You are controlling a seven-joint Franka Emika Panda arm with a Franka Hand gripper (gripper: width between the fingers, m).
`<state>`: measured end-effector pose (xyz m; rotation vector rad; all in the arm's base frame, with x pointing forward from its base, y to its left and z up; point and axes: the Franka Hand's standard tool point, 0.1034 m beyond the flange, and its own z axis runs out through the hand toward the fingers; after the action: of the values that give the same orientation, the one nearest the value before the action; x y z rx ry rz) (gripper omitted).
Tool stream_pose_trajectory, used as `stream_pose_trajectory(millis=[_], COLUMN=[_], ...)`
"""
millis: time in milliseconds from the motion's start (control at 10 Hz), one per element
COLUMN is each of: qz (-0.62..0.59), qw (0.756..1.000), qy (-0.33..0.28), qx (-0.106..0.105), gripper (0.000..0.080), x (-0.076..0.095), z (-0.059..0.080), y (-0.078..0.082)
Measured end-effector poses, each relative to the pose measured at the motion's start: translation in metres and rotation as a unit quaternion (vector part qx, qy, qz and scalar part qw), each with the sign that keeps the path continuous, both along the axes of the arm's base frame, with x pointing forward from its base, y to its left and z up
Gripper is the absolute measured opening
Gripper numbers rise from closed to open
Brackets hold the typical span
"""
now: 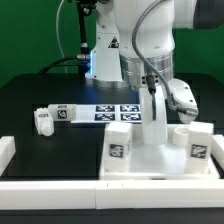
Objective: Assemble square table
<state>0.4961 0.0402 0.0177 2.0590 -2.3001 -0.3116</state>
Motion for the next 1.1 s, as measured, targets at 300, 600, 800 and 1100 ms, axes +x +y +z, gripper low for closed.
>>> stream_pose_trajectory(millis=[300,600,800,1100], qz=[0.023,0.193,0.277,0.325], qw=[1.0,0.981,0.959,0.944], qy=[-0.001,-0.008,-0.005,-0.013], qx=[0.007,0.036,0.051,0.06], gripper=[0.0068,0.0063,0.0064,0.0064], x=[0.0,-0.005,-0.013,-0.013], z=[0.004,0.008,0.006,0.006], y=[-0.007,-0.024,-0.029,-0.039])
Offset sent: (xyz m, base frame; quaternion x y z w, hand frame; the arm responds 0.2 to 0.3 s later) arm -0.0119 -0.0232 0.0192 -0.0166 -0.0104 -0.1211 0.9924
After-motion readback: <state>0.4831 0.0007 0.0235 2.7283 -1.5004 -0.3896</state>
